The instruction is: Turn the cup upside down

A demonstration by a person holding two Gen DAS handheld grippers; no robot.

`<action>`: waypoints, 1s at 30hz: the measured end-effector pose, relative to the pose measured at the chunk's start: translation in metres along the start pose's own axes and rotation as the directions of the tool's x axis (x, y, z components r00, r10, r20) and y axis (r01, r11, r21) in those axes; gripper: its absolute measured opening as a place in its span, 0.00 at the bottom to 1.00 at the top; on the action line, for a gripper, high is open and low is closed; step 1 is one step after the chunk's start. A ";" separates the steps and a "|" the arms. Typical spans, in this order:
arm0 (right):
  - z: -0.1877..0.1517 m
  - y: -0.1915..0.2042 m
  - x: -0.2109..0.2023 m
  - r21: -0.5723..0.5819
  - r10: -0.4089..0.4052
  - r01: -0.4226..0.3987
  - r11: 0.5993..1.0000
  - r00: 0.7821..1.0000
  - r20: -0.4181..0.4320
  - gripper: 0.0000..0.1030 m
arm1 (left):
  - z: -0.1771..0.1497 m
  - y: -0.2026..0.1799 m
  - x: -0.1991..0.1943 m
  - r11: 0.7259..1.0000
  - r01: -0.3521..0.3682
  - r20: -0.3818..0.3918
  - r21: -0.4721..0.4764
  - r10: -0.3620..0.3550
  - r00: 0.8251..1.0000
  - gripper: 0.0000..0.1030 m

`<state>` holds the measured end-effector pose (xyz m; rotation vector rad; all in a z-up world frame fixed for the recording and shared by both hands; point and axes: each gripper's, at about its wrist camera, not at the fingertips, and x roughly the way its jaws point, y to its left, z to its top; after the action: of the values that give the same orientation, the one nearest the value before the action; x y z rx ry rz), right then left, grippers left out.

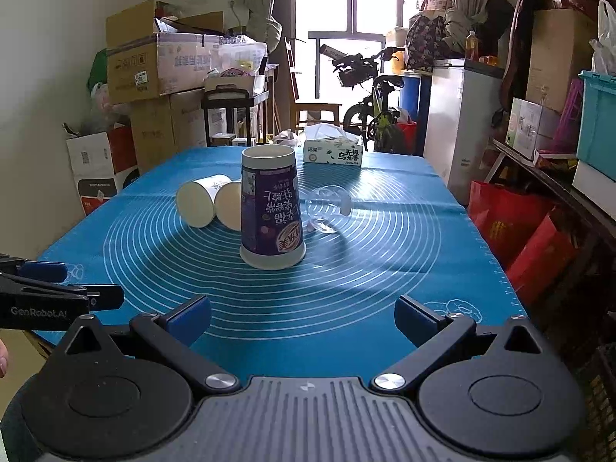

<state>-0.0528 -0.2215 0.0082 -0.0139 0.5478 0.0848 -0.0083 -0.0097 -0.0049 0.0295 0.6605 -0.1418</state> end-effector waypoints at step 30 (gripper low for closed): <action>-0.002 -0.005 0.003 0.014 -0.007 0.007 1.000 1.000 -0.012 1.00 | 0.000 0.003 0.003 1.000 -0.008 -0.016 0.000 0.008 1.000 0.81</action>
<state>-0.0511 -0.2259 0.0047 -0.0028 0.5605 0.0745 -0.0055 -0.0069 -0.0063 0.0329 0.6764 -0.1339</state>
